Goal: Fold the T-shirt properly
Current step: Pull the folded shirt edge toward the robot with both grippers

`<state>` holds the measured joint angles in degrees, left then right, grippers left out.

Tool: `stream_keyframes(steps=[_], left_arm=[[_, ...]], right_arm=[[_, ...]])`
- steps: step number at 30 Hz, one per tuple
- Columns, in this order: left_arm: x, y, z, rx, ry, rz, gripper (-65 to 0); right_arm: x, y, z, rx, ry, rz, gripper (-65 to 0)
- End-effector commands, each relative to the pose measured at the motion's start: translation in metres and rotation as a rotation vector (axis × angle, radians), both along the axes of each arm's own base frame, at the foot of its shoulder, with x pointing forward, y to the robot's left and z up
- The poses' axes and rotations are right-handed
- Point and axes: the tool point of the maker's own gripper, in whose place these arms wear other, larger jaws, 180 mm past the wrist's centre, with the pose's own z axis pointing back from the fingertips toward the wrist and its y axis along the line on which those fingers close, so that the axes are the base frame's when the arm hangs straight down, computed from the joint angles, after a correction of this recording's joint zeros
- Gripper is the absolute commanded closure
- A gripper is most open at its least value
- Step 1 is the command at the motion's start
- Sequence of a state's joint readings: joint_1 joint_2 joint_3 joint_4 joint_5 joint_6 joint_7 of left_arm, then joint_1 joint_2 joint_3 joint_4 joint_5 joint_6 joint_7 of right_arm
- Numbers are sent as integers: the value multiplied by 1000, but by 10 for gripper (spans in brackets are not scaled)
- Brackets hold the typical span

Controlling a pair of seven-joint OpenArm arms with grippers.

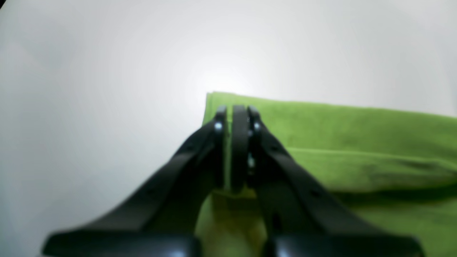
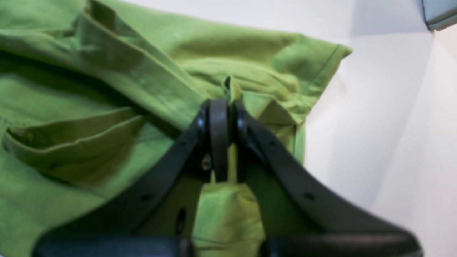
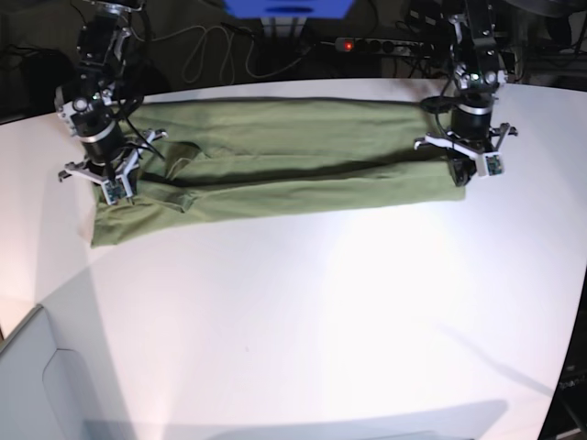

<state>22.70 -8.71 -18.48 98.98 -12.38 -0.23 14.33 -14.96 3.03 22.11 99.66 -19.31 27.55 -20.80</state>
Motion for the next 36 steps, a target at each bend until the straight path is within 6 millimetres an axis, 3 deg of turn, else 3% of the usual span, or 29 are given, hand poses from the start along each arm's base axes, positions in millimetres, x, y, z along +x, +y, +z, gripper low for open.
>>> stream_keyframes(steps=[1,14,20,28,36], left_arm=[[7,1,17,19,-60,-7,0],[2,2,12,17,-40,-4,0],[-4,8,-10,5,12,14,0],[5,9,-12,4,8,17,0],[8,9,-13,2,5,17,0]], right_arm=[[6,-1,12,-3,-44,15,-3],[-7,-5,6,-9,-17,7,-3],[-9,-3,4,-3,-10,6,-3],[-26,-3,-6,-2,31,6,-3],[-36,10,3,-3,24,36,-3]])
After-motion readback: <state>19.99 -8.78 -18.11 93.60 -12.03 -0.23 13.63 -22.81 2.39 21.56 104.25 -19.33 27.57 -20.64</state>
